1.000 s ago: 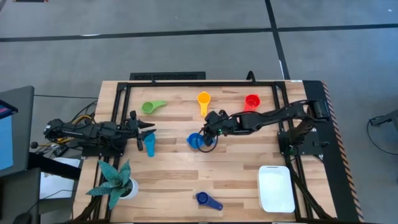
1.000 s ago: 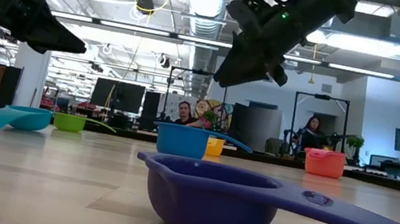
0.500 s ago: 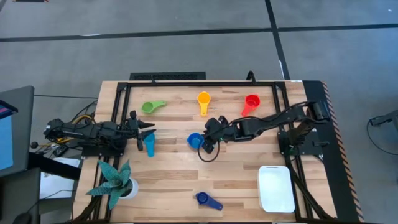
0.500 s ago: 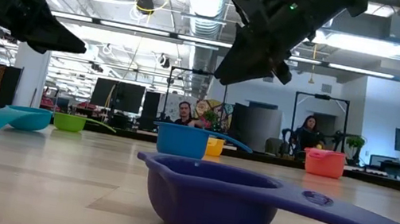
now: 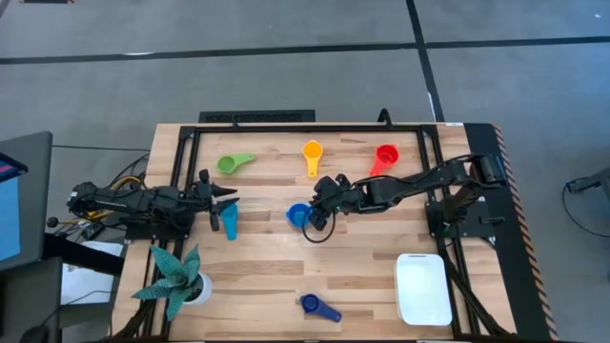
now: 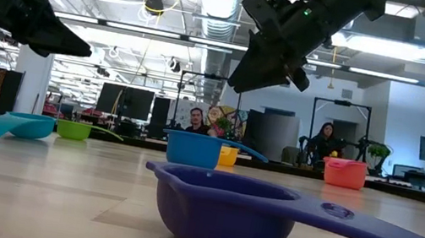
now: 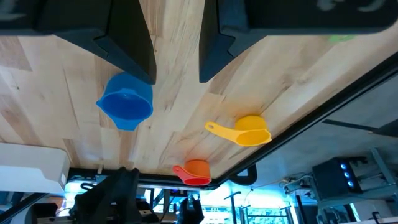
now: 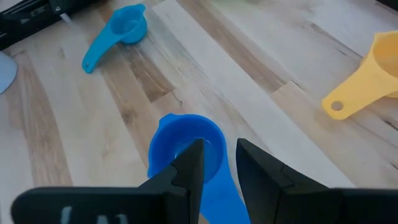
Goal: Nest measuring cups in basket
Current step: Stack the blue measuring cup on the red measuring cup
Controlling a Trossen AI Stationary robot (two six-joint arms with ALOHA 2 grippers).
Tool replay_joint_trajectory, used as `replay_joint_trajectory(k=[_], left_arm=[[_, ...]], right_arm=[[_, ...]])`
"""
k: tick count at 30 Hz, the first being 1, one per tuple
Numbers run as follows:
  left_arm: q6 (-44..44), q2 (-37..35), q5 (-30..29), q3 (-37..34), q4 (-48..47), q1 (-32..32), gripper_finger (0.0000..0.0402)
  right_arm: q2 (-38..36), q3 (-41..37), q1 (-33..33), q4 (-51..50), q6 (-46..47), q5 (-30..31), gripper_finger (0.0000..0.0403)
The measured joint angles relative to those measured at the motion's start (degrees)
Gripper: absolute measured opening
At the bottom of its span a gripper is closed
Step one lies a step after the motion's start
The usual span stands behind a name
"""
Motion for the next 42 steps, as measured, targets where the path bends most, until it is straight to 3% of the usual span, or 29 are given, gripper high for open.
replay_joint_trajectory(k=[13,28,33,42], left_arm=[[0.00,0.00,0.00,0.00,0.00,0.01,0.0112],[0.00,0.00,0.00,0.00,0.00,0.01,0.0112],[0.00,-0.04,0.01,-0.02,-0.01,-0.01,0.0112],[0.00,1.60,-0.39,-0.02,0.01,-0.01,0.0112]], right_arm=[[0.00,0.00,0.35,-1.13,0.21,-0.24,0.0118],[2.32,0.18,0.68,3.86,-8.46,-1.14,0.0123],[7.60,0.17,0.10,8.86,-12.20,-2.26,0.0155],[13.72,1.83,-2.49,8.45,-20.49,-3.21,0.0225]])
